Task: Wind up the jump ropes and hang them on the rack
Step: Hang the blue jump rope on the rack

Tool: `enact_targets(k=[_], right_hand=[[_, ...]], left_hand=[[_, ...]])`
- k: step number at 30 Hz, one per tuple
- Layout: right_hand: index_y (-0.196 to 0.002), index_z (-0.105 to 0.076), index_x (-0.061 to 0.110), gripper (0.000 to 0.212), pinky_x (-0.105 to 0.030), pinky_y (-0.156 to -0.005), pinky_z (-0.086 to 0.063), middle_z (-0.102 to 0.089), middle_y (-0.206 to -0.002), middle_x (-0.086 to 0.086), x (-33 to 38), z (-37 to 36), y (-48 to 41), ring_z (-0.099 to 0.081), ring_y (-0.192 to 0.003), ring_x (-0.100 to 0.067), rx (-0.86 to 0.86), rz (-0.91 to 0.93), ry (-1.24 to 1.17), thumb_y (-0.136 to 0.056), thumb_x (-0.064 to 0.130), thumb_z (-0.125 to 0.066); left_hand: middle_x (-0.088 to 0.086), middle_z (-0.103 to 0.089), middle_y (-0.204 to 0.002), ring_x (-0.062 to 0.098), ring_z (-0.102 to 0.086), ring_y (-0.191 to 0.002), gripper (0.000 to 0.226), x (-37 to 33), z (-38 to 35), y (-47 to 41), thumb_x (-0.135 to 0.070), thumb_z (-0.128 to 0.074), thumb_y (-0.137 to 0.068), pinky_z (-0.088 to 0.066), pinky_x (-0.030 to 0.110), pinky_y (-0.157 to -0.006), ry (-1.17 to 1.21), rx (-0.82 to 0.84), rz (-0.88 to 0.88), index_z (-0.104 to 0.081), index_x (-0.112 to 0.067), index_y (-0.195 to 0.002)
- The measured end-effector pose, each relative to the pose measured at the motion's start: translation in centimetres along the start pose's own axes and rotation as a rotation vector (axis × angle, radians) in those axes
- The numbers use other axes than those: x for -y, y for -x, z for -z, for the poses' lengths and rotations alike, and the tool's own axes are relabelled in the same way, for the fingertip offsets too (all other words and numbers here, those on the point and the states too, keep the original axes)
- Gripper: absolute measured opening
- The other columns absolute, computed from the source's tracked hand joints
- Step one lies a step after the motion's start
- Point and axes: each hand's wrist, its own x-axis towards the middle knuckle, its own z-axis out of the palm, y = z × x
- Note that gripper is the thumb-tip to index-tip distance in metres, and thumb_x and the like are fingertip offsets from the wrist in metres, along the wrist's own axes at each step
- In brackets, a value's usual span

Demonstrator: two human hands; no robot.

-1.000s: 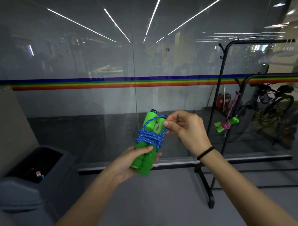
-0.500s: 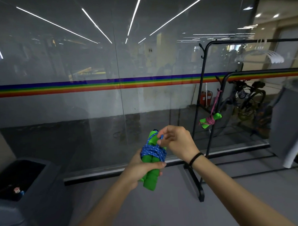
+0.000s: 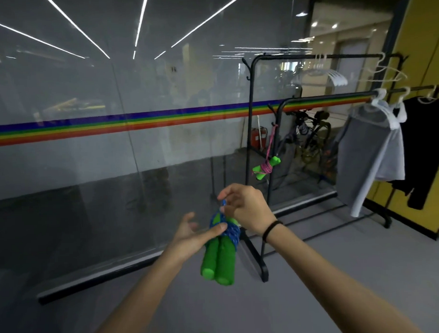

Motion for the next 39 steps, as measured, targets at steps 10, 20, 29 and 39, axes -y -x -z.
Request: enact_targets(k=[10, 20, 29, 39], right_hand=[[-0.08, -0.059, 0.02, 0.023, -0.034, -0.076, -0.056, -0.068, -0.077, -0.011, -6.2, 3.0, -5.9, -0.067, -0.077, -0.026, -0.062, -0.053, -0.061, -0.071, 0.003, -0.071], [-0.086, -0.06, 0.015, 0.023, -0.03, -0.075, -0.055, -0.062, -0.075, -0.005, -16.4, 10.6, -21.1, -0.061, -0.071, -0.018, -0.107, 0.004, -0.071, -0.073, -0.001, -0.069], [-0.092, -0.063, 0.007, 0.021, -0.024, -0.075, -0.05, -0.062, -0.076, -0.002, -23.5, 16.4, -33.5, -0.059, -0.073, -0.013, -0.107, -0.033, 0.015, -0.072, 0.0, -0.068], [-0.078, -0.054, 0.014, 0.014, -0.007, -0.053, -0.043, -0.06, -0.069, -0.003, -25.1, 19.0, -45.5, -0.056, -0.061, -0.013, -0.255, 0.037, 0.053, -0.076, 0.001, -0.061]], left_hand=[[-0.007, -0.067, -0.054, -0.003, -0.062, -0.049, 0.028, -3.3, -5.9, -8.2, 0.016, -0.07, -0.067, -0.05, 0.008, -0.056, -0.057, 0.097, -0.292, -0.065, -0.01, -0.076], [-0.002, -0.068, -0.069, -0.004, -0.063, -0.055, 0.025, -7.3, -15.8, -25.7, 0.011, -0.076, -0.064, -0.052, 0.009, -0.064, -0.048, 0.007, -0.405, -0.071, -0.009, -0.079], [-0.009, -0.067, -0.058, -0.006, -0.061, -0.05, 0.022, -11.2, -22.5, -39.4, 0.011, -0.071, -0.07, -0.05, 0.006, -0.058, -0.041, -0.058, -0.441, -0.069, 0.008, -0.091], [0.0, -0.067, -0.083, 0.003, -0.061, -0.072, 0.014, -17.0, -24.4, -51.6, 0.002, -0.065, -0.081, -0.05, 0.007, -0.068, -0.147, -0.131, -0.613, -0.069, -0.011, -0.085]])
